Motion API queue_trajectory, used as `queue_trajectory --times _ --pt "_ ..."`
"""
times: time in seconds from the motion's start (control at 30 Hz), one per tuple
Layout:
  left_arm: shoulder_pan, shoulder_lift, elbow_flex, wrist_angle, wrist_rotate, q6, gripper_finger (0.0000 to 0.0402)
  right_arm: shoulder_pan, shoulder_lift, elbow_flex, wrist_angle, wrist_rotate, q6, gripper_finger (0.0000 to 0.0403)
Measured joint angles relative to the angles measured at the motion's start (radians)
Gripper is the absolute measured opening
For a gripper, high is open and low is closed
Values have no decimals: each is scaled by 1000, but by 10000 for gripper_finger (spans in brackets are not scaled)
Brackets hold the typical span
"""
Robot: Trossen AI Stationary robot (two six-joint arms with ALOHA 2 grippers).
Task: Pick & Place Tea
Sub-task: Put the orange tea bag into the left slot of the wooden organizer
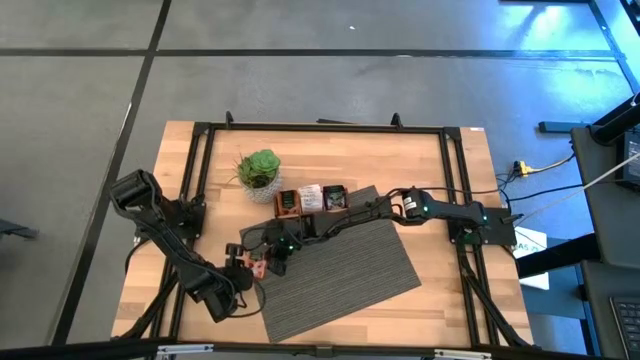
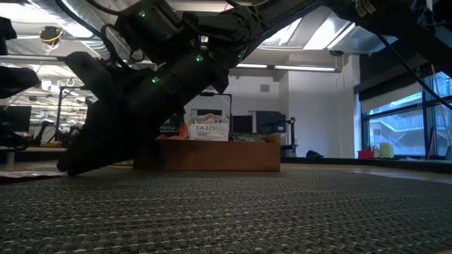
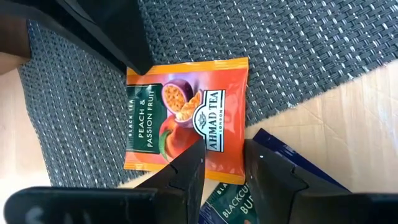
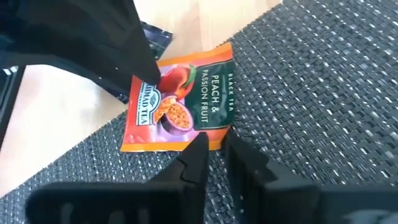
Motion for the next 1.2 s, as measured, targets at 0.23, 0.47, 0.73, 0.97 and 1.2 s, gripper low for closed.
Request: queue_trajectory --times 0.23,0.47,0.73,0.97,1.2 --pt "0 2 -1 2 1 4 109 -23 0 0 10 -49 132 113" --pt "1 2 -2 6 7 7 109 -24 0 0 21 -63 119 118" --pt "15 6 -6 14 -32 1 109 -22 0 1 0 -64 136 118" --pt "43 5 -6 29 -17 4 109 -20 -2 1 -11 -78 158 118" --pt "44 5 -6 29 -18 4 109 -19 -5 4 -77 -100 124 118"
